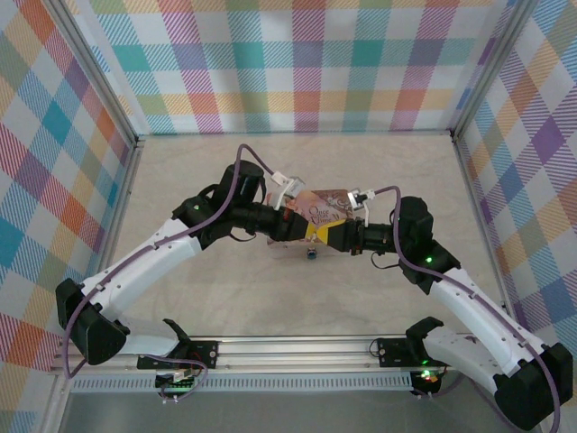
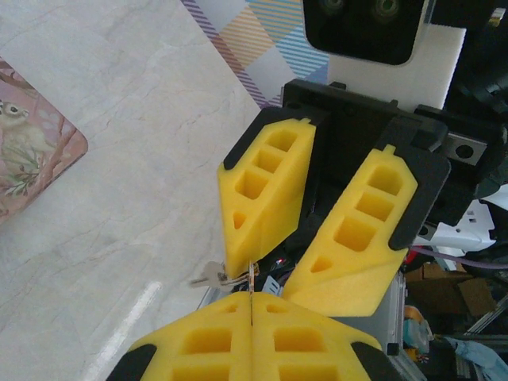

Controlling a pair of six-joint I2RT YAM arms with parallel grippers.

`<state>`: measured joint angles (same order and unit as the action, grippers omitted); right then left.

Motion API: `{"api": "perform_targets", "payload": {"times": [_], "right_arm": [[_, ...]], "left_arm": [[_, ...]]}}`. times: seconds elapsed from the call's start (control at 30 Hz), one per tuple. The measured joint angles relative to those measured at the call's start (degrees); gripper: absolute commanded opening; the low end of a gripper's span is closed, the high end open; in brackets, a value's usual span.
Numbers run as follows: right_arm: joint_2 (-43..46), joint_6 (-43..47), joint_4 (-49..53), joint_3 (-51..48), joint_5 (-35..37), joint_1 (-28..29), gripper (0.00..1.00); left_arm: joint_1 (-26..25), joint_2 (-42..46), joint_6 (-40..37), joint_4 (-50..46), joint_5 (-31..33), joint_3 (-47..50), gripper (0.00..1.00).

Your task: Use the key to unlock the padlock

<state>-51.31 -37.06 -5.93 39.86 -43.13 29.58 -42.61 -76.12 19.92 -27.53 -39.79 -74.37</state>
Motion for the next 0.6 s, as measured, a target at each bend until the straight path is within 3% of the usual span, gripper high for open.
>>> {"api": "perform_targets", "payload": {"times": [0.37, 0.6], "right_arm": [[0.72, 0.46, 1.25, 0.00, 0.63, -0.26, 0.19], [1.73, 1.05, 2.12, 0.00, 0.39, -1.09, 0.00]], "left_arm": [[0.04, 0.02, 0.17, 0.68, -0.07, 0.00, 0.00], [0.07, 0.09, 0.17, 0.68, -0.22, 0.00, 0.00]]}}
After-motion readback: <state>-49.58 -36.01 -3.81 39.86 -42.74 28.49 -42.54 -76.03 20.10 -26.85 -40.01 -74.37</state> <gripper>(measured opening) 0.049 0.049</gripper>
